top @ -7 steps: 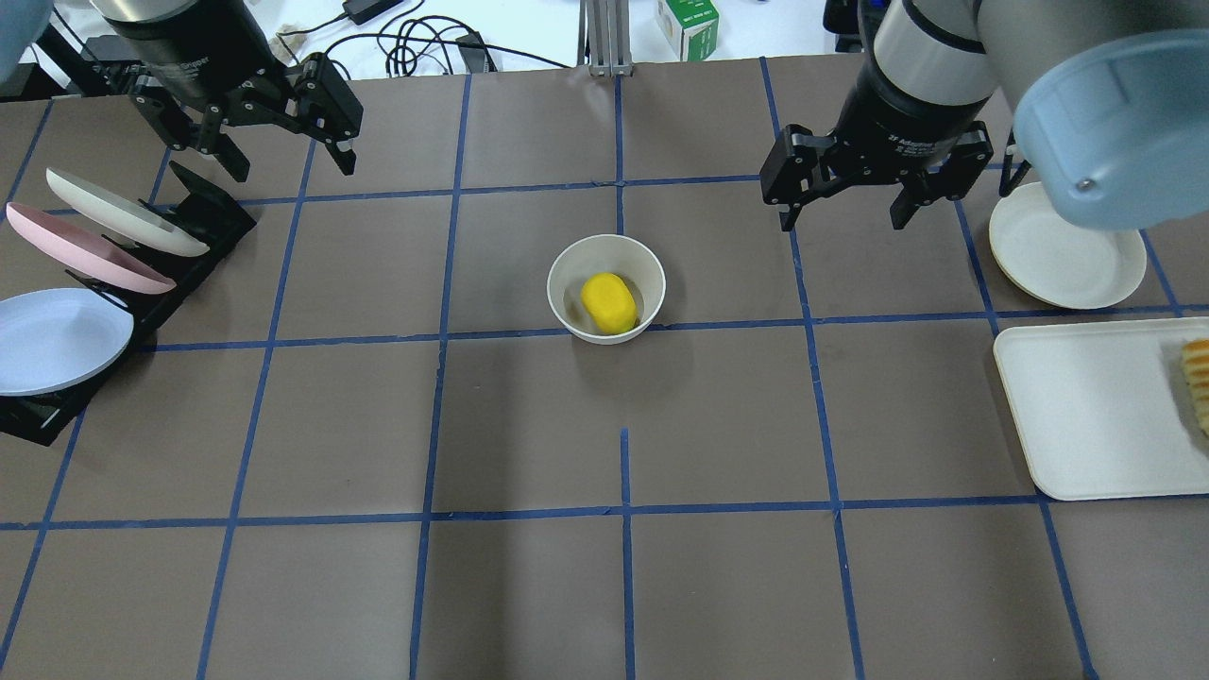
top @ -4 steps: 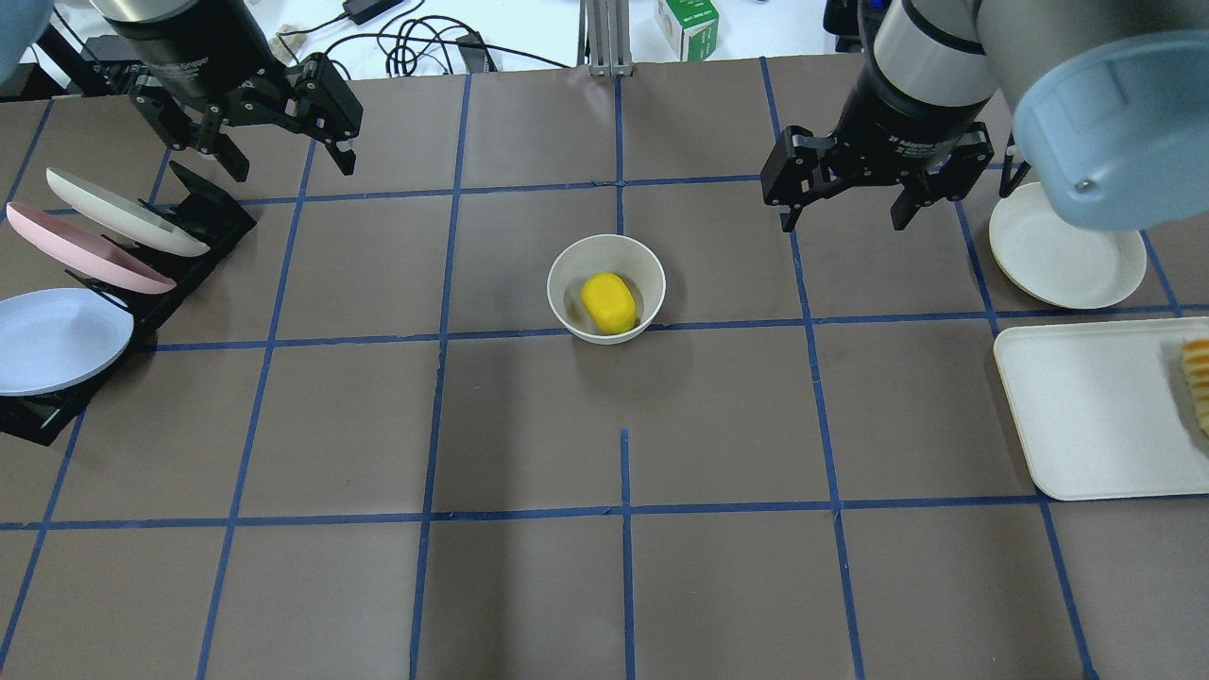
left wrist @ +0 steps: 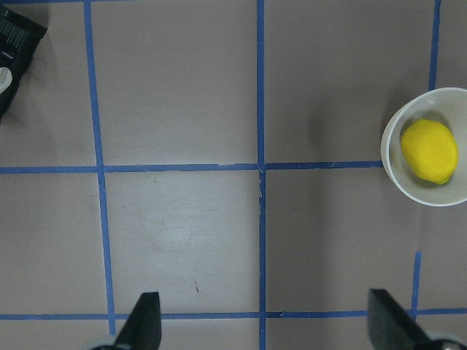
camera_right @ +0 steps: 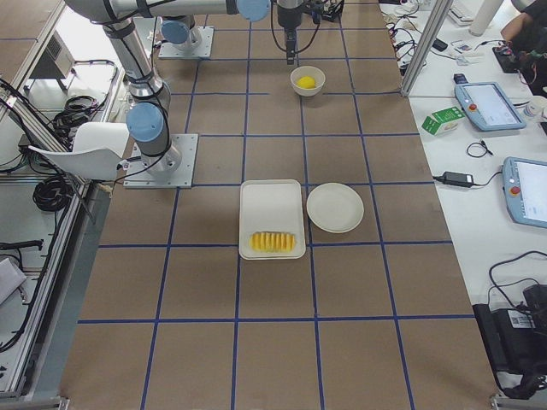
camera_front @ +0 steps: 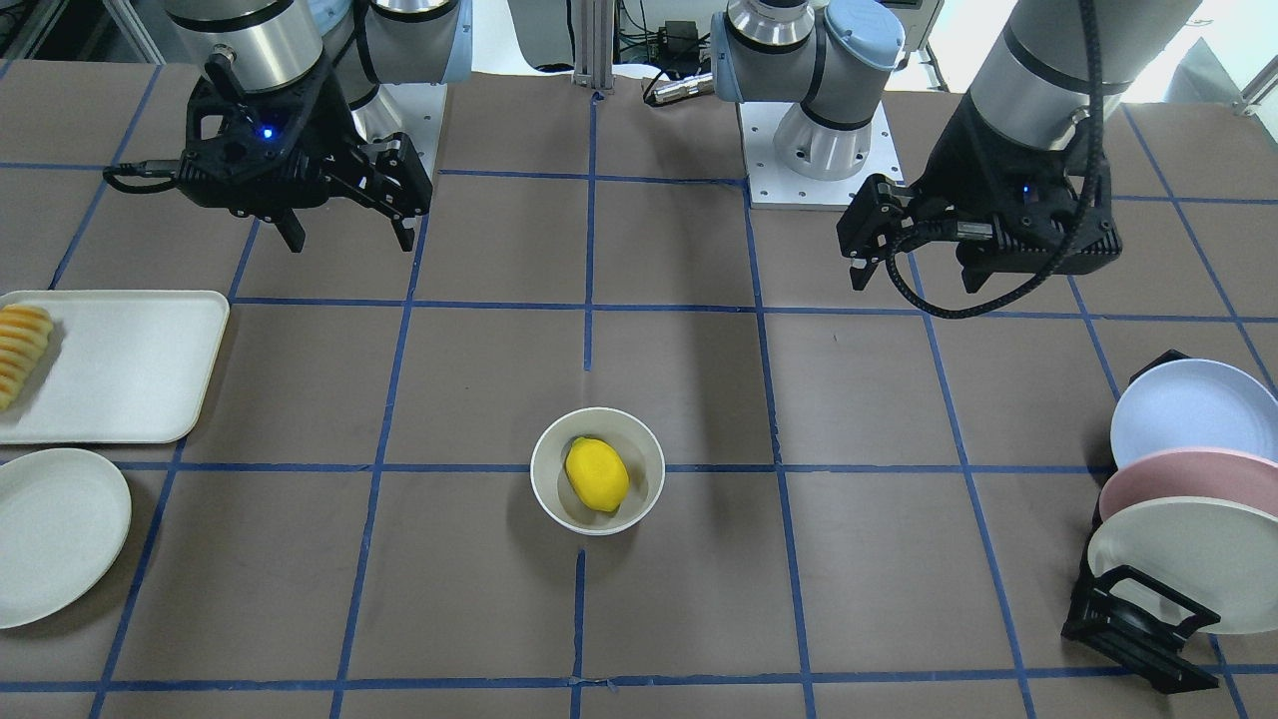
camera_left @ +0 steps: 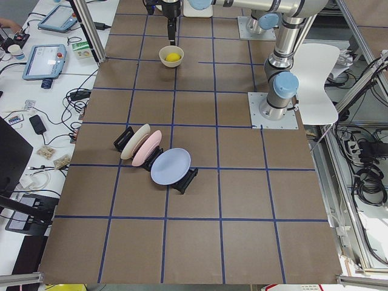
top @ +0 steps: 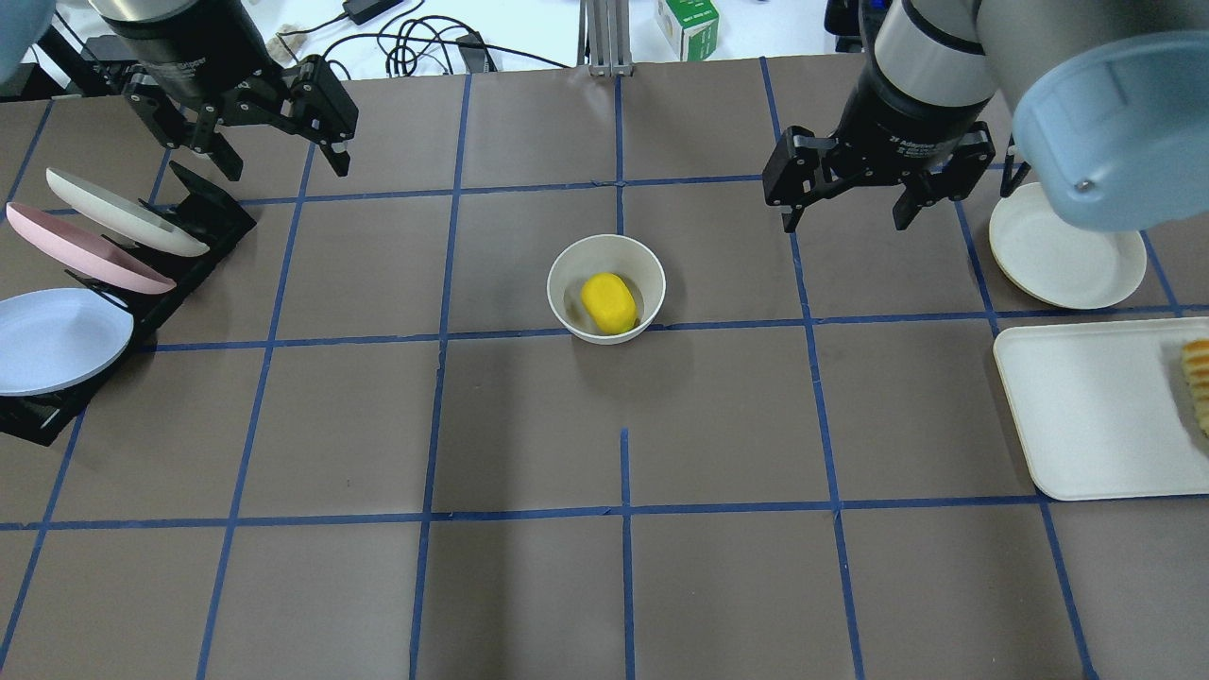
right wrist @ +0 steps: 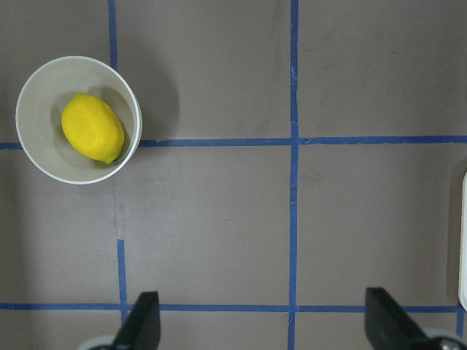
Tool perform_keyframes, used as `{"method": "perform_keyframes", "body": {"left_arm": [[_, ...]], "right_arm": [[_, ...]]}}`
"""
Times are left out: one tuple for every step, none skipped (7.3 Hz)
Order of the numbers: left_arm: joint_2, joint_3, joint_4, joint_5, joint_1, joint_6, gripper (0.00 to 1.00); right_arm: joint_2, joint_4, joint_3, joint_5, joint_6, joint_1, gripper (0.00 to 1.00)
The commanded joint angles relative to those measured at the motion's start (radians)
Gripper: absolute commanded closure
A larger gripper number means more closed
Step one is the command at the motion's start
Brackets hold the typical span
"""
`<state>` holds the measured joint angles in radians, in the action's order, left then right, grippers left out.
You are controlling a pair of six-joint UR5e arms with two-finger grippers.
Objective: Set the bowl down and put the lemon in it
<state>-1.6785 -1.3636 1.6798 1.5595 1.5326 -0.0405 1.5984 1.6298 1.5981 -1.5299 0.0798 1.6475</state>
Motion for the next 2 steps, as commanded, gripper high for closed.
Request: {"method": "perform_keyframes", "body": {"left_arm": [[0.003, 0.000, -0.002, -0.016, -0.002, 0.001, 0.00], [0.006, -0.003, 0.000, -0.018, -0.008, -0.001, 0.00]], "right_arm": [[0.000, -0.001, -0.003, -0.004, 0.000, 0.000, 0.00], [0.000, -0.001, -0.003, -0.004, 0.000, 0.000, 0.00]]}}
